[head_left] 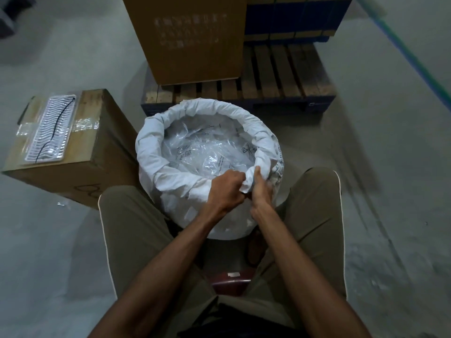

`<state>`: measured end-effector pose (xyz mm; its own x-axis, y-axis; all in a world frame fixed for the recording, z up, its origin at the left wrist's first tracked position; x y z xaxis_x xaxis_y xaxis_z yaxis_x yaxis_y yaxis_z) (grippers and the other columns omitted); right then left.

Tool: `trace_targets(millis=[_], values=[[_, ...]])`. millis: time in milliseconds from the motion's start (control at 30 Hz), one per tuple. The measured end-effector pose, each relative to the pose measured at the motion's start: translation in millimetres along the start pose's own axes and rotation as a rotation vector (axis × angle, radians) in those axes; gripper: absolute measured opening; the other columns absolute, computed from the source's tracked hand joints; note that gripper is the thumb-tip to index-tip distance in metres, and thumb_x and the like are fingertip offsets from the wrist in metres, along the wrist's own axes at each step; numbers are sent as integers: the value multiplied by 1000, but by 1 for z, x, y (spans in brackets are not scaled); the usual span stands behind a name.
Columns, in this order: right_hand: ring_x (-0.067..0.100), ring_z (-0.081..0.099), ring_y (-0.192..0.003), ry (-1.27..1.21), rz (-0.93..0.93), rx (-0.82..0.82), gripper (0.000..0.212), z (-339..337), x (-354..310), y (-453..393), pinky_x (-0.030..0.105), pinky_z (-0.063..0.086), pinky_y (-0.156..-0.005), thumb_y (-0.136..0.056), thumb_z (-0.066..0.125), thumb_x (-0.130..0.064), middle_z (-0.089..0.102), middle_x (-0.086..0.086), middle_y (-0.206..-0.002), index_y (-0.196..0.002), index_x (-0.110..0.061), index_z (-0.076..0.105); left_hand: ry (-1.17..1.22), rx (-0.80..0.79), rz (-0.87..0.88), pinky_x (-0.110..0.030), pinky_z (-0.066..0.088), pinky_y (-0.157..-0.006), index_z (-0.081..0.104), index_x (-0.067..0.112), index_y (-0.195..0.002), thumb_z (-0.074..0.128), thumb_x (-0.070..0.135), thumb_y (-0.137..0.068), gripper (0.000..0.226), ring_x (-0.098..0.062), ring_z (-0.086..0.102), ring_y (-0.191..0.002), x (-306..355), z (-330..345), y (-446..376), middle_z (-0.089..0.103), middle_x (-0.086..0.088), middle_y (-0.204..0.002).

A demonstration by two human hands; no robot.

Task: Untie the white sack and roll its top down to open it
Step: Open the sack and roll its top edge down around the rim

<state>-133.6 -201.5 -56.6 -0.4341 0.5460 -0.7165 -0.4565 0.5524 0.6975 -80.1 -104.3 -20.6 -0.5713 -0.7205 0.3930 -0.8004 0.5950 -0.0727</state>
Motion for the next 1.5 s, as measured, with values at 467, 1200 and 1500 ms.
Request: trace_targets(millis=[467, 1200, 1500], values=[[35, 74, -99, -388, 244, -297, 49, -21, 31, -17, 46, 61, -86, -105, 45, -42, 74, 20, -114, -134, -9, 64, -155, -87, 72, -44, 35, -106, 43, 18, -149, 67, 59, -81, 83, -30, 53, -128, -25, -23, 53, 61, -6, -134], [26, 58, -65, 1286, -1619, -264, 21, 24, 10, 38, 39, 46, -79, -60, 76, -7, 59, 0, -68, -69, -16, 60, 446, 617, -494, -25, 28, -111, 49, 25, -136, 86, 40, -70, 77, -12, 36, -133, -63, -42, 115, 45, 6, -137], [27, 59, -67, 1239, -1608, -173, 31, 30, 21, 43, 39, 40, -77, -47, 73, -2, 58, -2, -68, -71, -16, 60, 1717, 739, -1314, -44, 62, -83, 71, 6, -115, 74, 35, -93, 37, -28, 72, -101, -119, 19, 112, 75, -14, -111]])
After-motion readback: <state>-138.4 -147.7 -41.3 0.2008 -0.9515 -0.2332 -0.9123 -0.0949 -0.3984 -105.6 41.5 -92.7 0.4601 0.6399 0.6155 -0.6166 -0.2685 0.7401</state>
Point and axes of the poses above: each hand's wrist, its own y-axis away from the middle knuckle, its own z-axis out of the palm, x = y × z, the point moved 6 cm from there along -y, towards the middle knuckle
